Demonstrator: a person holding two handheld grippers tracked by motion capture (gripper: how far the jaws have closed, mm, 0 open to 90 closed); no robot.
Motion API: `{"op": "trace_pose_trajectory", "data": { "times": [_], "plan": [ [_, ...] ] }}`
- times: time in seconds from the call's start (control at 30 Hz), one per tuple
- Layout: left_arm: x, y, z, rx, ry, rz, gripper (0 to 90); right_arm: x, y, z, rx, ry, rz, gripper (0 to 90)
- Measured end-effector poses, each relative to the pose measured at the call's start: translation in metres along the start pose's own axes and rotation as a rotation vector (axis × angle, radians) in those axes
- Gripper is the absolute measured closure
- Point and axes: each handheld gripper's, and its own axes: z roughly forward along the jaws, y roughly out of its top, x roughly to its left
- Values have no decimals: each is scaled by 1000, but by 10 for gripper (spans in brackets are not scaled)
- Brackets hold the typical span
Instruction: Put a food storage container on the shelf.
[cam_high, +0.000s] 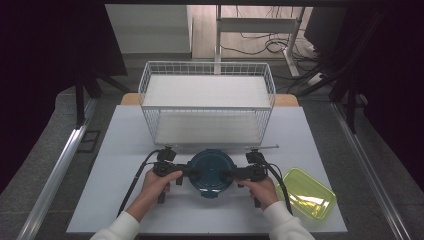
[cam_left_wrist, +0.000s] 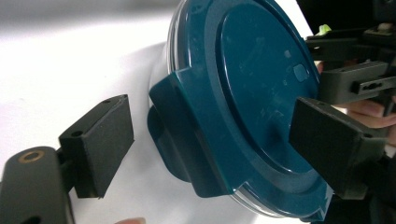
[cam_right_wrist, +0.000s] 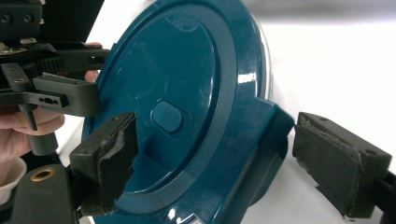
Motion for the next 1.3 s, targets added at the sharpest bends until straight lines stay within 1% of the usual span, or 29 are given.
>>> {"op": "trace_pose_trajectory", "data": {
  "times": [0.07, 0.1, 0.2, 0.23, 0.27, 0.37, 0.4, 0.47, 0.5, 0.6, 0.63, 0.77, 0.8, 0.9, 0.93, 1.03, 1.1, 1.2, 1.3],
  "plan": [
    [0, 0, 1, 4, -16, -6, 153, -2, -1, 3, 12, 12, 13, 144],
    [0, 0, 1, 6, -17, -6, 163, -3, -1, 4, 14, 25, 22, 151],
    [-2, -1, 3, 3, -30, -18, 203, -2, -2, 5, 23, 51, 40, 195],
    [-3, -1, 3, 5, -19, -14, 203, 0, -3, 5, 28, 49, 43, 195],
    [-3, -1, 3, 4, -17, -13, 212, 0, -3, 5, 27, 46, 48, 201],
    [-2, -2, 3, -1, -20, -32, 229, -2, -2, 3, 31, 49, 85, 233],
    [-2, -1, 2, -5, -25, -42, 236, -2, -2, 2, 32, 50, 89, 237],
    [-1, -1, 1, -6, -31, -50, 255, -3, -3, 1, 33, 56, 100, 255],
    [-1, -2, 0, -9, -32, -51, 265, -3, -3, 0, 34, 60, 114, 264],
    [-4, -3, -2, -14, -34, -42, 287, -1, -4, -3, 30, 55, 120, 288],
    [-5, -4, -4, -15, -31, -39, 293, -1, -5, -4, 21, 51, 110, 295],
    [-12, -9, -9, -35, -21, -29, 320, 6, -9, -10, 6, 43, 116, 332],
    [-14, -10, -10, -37, -21, -28, 327, 7, -10, -11, -1, 42, 111, 337],
    [-21, -13, -12, -47, -1, -18, 334, 12, -13, -14, -13, 30, 118, 341],
    [-22, -14, -12, -47, 4, -12, 333, 13, -13, -14, -17, 26, 113, 344],
    [-23, -14, -13, -46, 6, -13, 335, 15, -14, -15, -20, 21, 116, 347],
    [-22, -13, -14, -40, 2, -16, 338, 16, -14, -15, -20, 14, 107, 348],
    [-24, -14, -15, -49, 10, -20, 342, 18, -15, -16, -18, 12, 108, 349],
    [-25, -14, -17, -59, 20, -14, 345, 18, -14, -15, -15, 21, 111, 349]
  ]
}}
